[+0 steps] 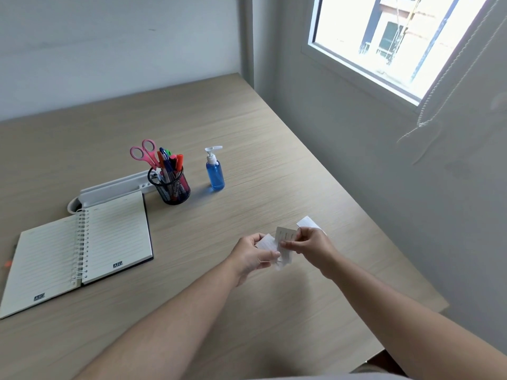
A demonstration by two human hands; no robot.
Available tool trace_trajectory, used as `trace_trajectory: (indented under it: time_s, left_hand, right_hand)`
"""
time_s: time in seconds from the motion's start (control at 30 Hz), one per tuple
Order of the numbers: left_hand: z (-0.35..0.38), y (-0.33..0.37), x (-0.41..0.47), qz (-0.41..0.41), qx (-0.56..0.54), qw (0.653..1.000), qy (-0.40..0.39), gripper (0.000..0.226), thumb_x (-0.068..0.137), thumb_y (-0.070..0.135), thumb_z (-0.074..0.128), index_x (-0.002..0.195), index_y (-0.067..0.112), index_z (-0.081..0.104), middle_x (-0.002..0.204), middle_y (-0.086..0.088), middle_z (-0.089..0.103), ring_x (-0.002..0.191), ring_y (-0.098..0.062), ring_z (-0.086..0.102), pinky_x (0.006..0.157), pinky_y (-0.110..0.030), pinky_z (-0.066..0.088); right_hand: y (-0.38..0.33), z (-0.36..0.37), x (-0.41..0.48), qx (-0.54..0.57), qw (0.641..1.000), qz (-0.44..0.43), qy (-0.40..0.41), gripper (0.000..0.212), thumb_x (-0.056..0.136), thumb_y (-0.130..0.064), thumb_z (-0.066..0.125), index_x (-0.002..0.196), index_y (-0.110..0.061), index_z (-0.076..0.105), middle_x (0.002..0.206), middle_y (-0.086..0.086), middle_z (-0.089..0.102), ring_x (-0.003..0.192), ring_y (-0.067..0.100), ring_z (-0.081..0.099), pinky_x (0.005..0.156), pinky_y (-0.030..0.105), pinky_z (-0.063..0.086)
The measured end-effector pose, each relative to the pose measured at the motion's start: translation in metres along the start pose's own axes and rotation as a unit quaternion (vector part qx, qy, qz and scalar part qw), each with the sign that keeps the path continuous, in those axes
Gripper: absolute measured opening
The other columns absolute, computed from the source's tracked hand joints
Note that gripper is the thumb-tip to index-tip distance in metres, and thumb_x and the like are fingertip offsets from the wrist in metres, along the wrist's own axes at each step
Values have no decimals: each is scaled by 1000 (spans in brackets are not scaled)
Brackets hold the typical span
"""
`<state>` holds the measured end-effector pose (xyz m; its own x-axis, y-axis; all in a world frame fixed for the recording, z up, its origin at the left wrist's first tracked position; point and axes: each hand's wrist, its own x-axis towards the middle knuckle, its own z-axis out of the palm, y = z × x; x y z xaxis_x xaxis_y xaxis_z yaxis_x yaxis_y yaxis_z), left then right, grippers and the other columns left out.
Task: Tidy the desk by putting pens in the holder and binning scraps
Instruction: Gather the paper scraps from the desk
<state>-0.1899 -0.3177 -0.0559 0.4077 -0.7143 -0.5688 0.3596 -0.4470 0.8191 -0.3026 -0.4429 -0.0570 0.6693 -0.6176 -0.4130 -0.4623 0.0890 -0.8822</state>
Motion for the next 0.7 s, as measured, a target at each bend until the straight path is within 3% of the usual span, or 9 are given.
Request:
trace_trajectory:
  time_s: [0.13,0.23,0.33,0.43,0.57,0.7]
  left_hand:
    - [10,1,8,24,34,998,43,28,73,-8,73,87,12,60,88,-11,67,85,-23,65,75,-31,57]
    - [13,4,14,30,56,996,65,28,72,-7,75,86,12,60,89,-11,68,90,-26,67,81,-35,58]
    - [11,7,18,34,91,991,87,28,73,-6,75,90,10,60,85,-7,68,85,-23,67,79,-32,57]
    - [8,7,22,33,116,987,108,27,73,-6,75,88,11,60,81,-5,67,79,-20,67,75,-29,57]
    - [5,-1,25,16,139,982,127,27,71,-4,76,85,13,60,84,-7,69,85,-25,68,88,-41,57]
    - [6,-12,26,4,143,978,149,24,72,-1,76,87,12,62,84,-6,71,90,-29,70,89,-42,56]
  right_hand:
    - [1,-14,7,-60,998,-10,11,36,71,-26,80,61,-17,48,60,1,51,58,14,42,53,25,33]
    - [-5,-44,21,-191,978,-59,53,21,77,-33,75,89,-19,63,86,0,65,75,15,56,67,28,44]
    - [-9,-79,41,-411,907,-93,-5,51,80,-22,71,126,-32,51,126,1,56,109,20,53,88,33,46]
    - [-11,-86,60,-553,823,-94,-88,80,75,-21,75,140,-39,33,143,-1,40,127,22,41,97,37,45]
    - [-10,-74,77,-634,755,-99,-134,85,68,-26,79,138,-42,33,146,-2,34,124,25,39,88,37,48]
    - [-17,-65,82,-659,734,-103,-128,72,64,-22,81,126,-31,45,136,5,38,117,28,43,74,35,48]
